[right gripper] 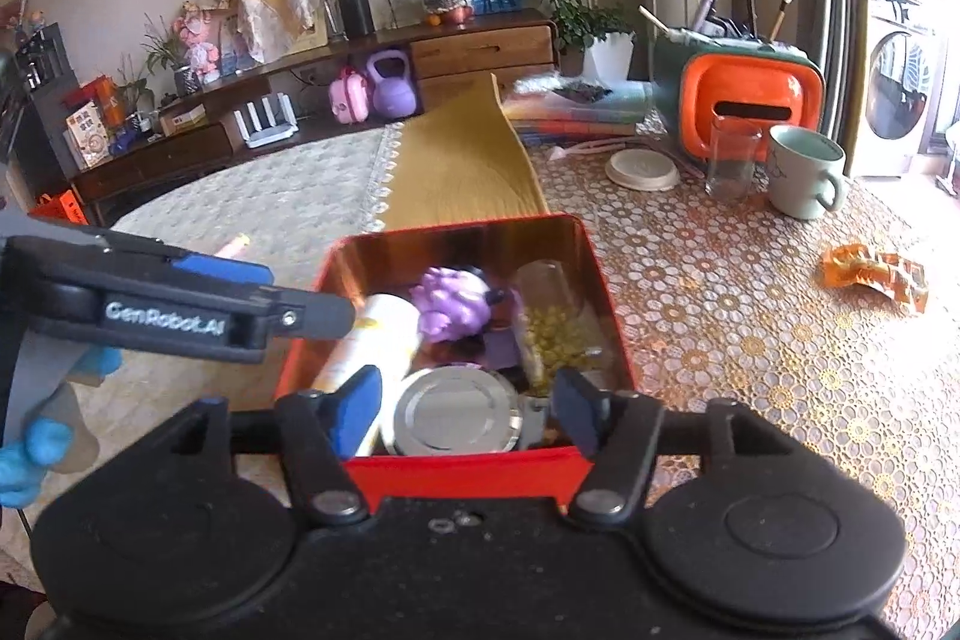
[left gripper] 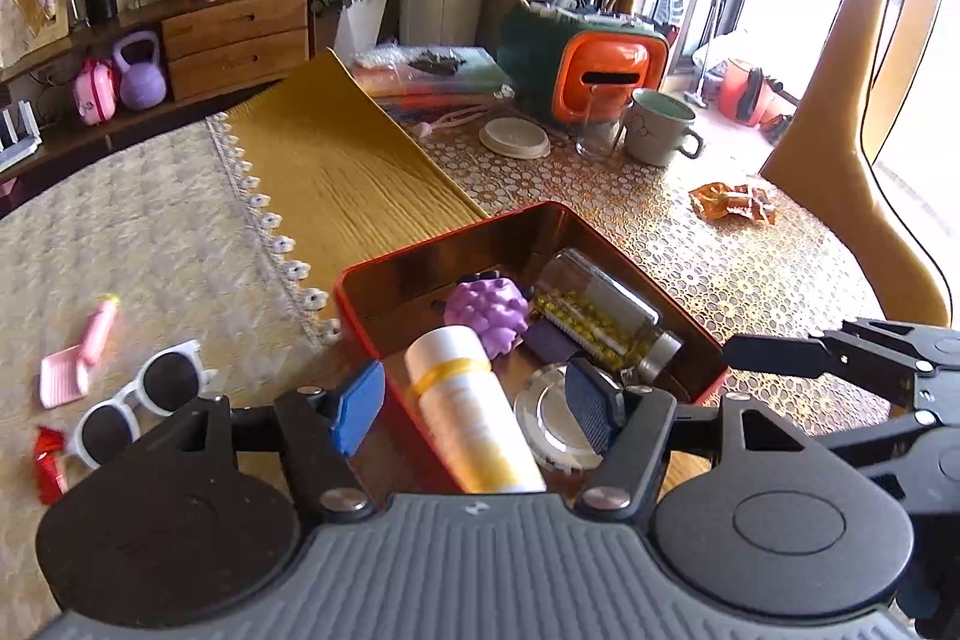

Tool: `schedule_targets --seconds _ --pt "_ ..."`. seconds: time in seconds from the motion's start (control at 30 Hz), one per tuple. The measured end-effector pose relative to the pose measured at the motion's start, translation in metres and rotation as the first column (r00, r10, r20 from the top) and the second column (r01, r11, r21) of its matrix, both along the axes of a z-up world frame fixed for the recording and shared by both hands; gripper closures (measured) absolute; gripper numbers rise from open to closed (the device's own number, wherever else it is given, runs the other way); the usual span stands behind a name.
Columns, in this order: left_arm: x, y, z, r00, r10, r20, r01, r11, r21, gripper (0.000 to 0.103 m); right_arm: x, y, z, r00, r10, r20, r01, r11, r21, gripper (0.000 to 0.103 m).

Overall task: Organize rigid objects
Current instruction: 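Withdraw both tools from the red box toward the red candy and egg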

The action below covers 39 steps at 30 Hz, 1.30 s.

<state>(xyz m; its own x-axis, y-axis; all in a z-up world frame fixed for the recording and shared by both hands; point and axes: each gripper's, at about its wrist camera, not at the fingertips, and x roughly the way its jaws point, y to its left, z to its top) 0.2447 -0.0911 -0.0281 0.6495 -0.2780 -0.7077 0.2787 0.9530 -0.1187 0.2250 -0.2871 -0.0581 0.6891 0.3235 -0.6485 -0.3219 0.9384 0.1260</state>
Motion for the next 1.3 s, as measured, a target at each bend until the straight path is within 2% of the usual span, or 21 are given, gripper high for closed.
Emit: schedule_targets --seconds 0.03,0.1,0.13,0.2,0.33,0.4,0.67,0.8,1.07,1.3 --pt "-0.006 0.005 0.003 1.0 0.001 0.004 -0.001 1.0 -0.004 0.036 -0.003 0.003 0.002 1.0 0.006 0.003 -0.006 1.0 0.002 0.035" --pt "-0.016 0.015 0.008 1.0 0.009 0.016 -0.009 1.0 -0.006 0.023 -0.008 0.01 0.006 1.0 0.016 0.01 -0.016 1.0 0.004 0.029" --pt "-0.023 0.02 0.011 0.999 0.013 0.029 -0.013 1.0 -0.008 0.021 -0.012 0.013 0.008 1.0 0.019 0.014 -0.019 1.0 0.002 0.024" --pt "-0.032 0.03 0.015 0.999 0.015 0.04 -0.015 1.0 -0.009 0.021 -0.018 0.021 0.013 0.999 0.036 0.024 -0.036 0.999 0.002 0.019" --pt "-0.05 0.052 0.02 0.998 0.048 0.047 -0.047 0.999 -0.014 0.02 -0.029 0.035 0.019 0.998 0.059 0.035 -0.059 0.998 0.003 0.003" --pt "-0.058 0.065 0.022 0.996 0.072 0.055 -0.072 0.997 -0.005 0.019 -0.033 0.042 0.021 0.997 0.07 0.038 -0.07 0.998 0.005 0.0" --pt "-0.086 0.12 0.021 0.982 0.162 0.092 -0.165 0.986 0.02 0.019 -0.041 0.077 0.023 0.993 0.112 0.032 -0.111 0.994 -0.024 0.0" --pt "-0.09 0.151 0.017 0.972 0.221 0.081 -0.225 0.974 0.037 0.019 -0.039 0.094 0.022 0.99 0.138 0.028 -0.136 0.99 -0.044 0.0" --pt "-0.082 0.209 -0.001 0.946 0.317 0.059 -0.321 0.945 0.059 0.019 -0.032 0.137 0.013 0.97 0.242 0.006 -0.24 0.964 -0.117 0.0" --pt "-0.061 0.232 -0.026 0.932 0.362 0.034 -0.363 0.928 0.077 0.019 -0.019 0.168 0.0 0.946 0.323 -0.025 -0.323 0.933 -0.156 0.0"
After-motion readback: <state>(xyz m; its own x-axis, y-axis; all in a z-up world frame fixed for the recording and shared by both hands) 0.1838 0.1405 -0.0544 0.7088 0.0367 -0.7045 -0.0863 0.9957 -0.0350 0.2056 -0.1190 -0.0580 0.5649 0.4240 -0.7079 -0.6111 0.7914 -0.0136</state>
